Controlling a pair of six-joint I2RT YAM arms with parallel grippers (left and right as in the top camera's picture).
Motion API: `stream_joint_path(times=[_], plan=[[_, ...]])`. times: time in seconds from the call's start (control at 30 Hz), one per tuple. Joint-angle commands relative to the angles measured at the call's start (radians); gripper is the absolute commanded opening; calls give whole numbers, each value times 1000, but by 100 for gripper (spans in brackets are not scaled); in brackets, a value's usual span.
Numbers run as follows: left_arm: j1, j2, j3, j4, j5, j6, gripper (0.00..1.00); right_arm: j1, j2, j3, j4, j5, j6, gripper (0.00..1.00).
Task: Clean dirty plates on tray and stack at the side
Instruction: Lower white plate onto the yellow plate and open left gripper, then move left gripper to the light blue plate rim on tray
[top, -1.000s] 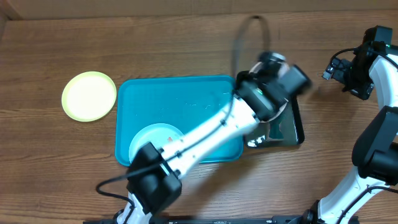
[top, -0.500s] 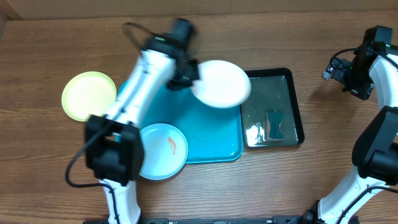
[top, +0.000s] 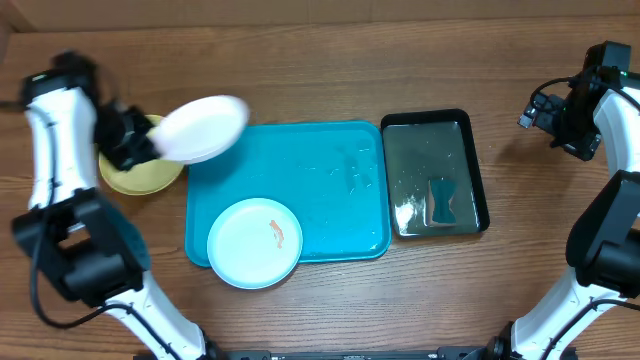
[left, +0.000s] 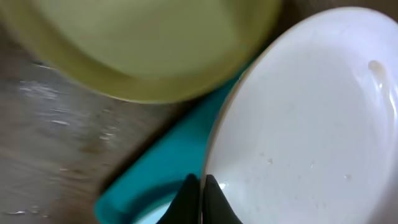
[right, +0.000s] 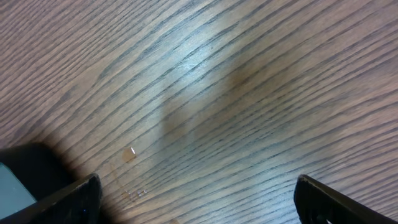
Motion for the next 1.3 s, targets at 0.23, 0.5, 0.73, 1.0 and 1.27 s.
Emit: stream_joint_path(times=[0.23,0.5,0.73,1.0,1.27], plan=[[196,-16,-7,47,-150,18,4,-4,-21,16,3,0,3,100],[144,-16,-81,175,-243,19,4,-4,-21,16,3,0,3,100],[132,-16,-101,219,-270,19,15,-4,-21,16,3,0,3,100],[134,-16,-101,225,-269,19,28,-4,-21,16,3,0,3,100],[134,-16,-101,177,-197,19,90,-4,-21,16,3,0,3,100]])
